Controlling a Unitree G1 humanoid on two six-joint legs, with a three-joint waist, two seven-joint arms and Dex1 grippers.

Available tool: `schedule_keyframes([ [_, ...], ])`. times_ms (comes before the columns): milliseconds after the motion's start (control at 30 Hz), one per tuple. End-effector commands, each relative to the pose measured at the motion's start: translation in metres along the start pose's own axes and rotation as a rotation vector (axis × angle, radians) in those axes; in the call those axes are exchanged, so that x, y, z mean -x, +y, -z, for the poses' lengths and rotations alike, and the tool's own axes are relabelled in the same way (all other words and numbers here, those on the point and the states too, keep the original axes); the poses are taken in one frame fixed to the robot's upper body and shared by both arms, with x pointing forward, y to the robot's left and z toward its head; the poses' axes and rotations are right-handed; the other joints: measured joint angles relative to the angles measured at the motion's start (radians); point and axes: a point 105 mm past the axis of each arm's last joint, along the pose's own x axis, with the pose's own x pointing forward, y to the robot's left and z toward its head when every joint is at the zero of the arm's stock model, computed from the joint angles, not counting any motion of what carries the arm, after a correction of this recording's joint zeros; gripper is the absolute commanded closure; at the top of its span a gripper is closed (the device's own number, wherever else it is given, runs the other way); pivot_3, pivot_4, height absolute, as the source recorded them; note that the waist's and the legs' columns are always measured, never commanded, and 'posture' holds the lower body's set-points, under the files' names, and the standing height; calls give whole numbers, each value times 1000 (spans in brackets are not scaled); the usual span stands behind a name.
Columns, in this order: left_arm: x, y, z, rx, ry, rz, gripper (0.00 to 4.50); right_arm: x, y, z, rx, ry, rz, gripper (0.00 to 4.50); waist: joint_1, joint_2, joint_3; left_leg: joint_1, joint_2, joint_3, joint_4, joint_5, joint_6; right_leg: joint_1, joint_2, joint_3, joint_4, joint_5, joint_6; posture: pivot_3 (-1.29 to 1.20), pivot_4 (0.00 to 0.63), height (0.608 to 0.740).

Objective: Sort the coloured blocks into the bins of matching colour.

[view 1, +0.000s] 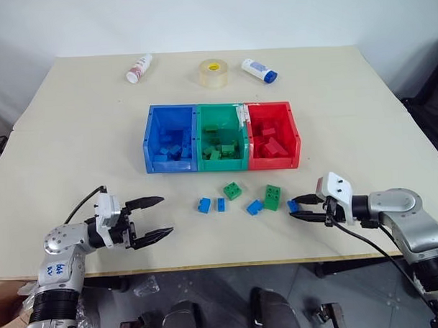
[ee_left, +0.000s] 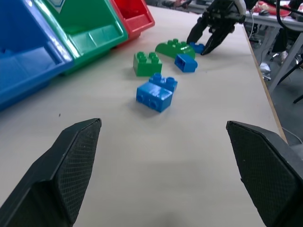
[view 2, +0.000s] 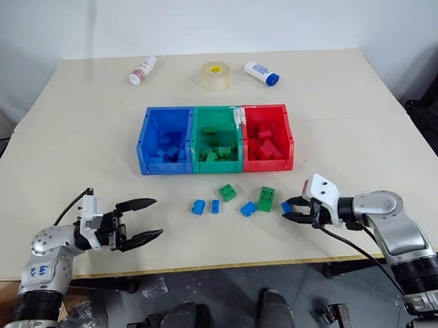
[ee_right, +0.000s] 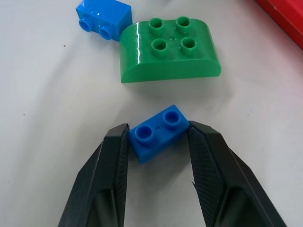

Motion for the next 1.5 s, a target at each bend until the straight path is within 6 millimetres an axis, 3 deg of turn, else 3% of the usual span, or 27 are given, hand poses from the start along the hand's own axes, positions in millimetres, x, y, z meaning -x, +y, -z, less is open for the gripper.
schedule_keyframes([
  [33, -1, 3, -6, -28, -23, 6, 0, 6, -11, -32, 44, -97, 61, 3027, 0, 0, 0, 0, 0, 0, 0, 0, 0, 0, 0, 0, 0, 0, 0, 0, 150, 740],
  [133, -3, 3, -6, -30, -23, 12, 0, 4, -22, -61, 81, -169, 97, 3027, -5, 0, 0, 0, 0, 0, 0, 0, 0, 0, 0, 0, 0, 0, 0, 0, 150, 740],
  [233, -6, 5, -6, -34, -28, 19, 0, -12, -31, -95, 115, -257, 105, 3027, -6, 1, 0, 0, 0, 0, 0, 0, 0, -1, 0, 0, 1, 0, 0, 0, 150, 740],
  [500, -13, 9, -9, -59, -45, 31, 0, -83, -38, -190, 209, -497, 97, 3027, -9, 1, 0, -1, 0, 1, 0, 0, 0, -2, 0, 0, 3, 0, 0, 0, 150, 740],
  [667, -16, 11, -11, -73, -54, 25, 0, -123, -35, -235, 212, -591, 102, 3027, -14, 1, 0, -2, 0, 2, 0, 0, -1, -3, 0, -1, 3, 0, 0, 0, 150, 740],
  [833, -15, 11, -11, -75, -58, 11, 0, -146, -31, -257, 166, -652, 120, 1295, -32, 1, 0, -1, 0, 1, -1, 0, -1, -3, 0, -1, 3, 0, 0, 0, 150, 740],
  [967, -14, 11, -10, -73, -57, 2, 0, -148, -30, -254, 173, -678, 132, 28, -35, 1, 1, -1, 0, 1, -2, 0, -1, -3, 0, -1, 3, 0, 0, 0, 150, 740],
  [1100, -14, 12, -10, -72, -59, 2, 0, -134, -29, -233, 196, -677, 104, 28, -33, 1, 1, -1, 0, 1, -2, 0, -1, -3, 0, -1, 3, 0, 0, 0, 150, 740],
  [1233, -17, 13, -9, -70, -63, 14, 0, -109, -18, -196, 244, -610, 15, 28, -27, 1, 1, -1, 0, 1, -2, 0, -1, -2, 0, -1, 2, 0, 0, 0, 150, 740],
  [1500, -18, 16, -6, -63, -62, 39, 0, -19, -3, -101, 168, -360, -15, 28, -25, 1, 1, -1, 0, 1, -2, 0, -1, -3, 0, -1, 2, 0, 0, 0, 150, 740],
])
